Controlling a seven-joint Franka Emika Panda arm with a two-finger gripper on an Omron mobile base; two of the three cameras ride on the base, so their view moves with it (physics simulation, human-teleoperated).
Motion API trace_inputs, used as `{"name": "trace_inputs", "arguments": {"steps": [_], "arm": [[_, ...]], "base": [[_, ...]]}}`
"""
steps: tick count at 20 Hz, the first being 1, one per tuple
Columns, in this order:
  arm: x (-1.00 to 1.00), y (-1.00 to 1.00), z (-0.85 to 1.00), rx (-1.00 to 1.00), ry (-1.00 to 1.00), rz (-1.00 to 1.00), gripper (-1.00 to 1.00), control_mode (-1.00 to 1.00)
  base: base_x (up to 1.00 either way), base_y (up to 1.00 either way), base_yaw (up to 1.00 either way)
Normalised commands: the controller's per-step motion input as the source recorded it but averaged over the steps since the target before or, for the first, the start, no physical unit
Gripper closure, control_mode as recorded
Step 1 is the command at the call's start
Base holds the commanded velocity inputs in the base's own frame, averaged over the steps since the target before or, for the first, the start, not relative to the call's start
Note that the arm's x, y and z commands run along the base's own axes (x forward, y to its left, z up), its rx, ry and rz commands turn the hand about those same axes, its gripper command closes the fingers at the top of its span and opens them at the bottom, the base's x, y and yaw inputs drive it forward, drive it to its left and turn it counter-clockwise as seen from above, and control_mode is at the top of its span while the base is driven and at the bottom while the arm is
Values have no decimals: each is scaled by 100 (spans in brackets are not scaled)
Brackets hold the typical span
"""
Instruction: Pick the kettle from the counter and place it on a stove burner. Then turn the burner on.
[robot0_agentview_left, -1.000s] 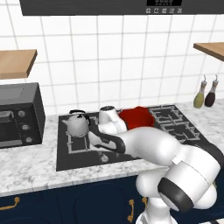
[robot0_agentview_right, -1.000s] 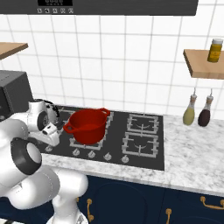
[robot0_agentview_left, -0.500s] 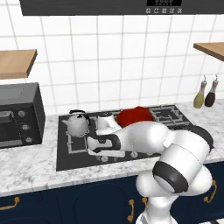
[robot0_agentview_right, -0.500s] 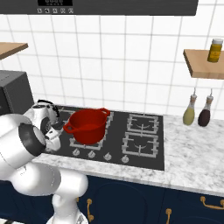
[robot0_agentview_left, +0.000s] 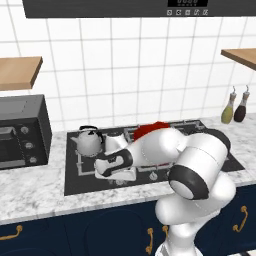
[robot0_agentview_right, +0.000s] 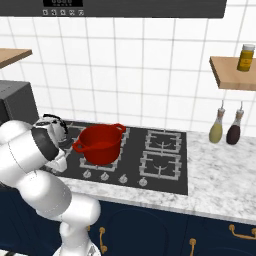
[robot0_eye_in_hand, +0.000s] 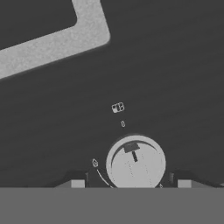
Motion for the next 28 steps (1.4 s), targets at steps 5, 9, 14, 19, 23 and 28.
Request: {"name": "trace_inputs", "arguments": {"steps": [5,9,14,19,23,28], "arm": [[28,7,-26,0,0,0,-100,-100],[3,-9,-28,0,0,1,-100,-100],[4,-11,-32,0,-2,3,100,-100],[25,0,-12,0,-3,1,100,-100],[11,0,-13,0,0,1,100,-100],[6,0,-31,0,0,19,100,-100]], "base": [[0,0,0],[0,0,0],[0,0,0],[0,0,0],[0,0,0],[0,0,0]]}}
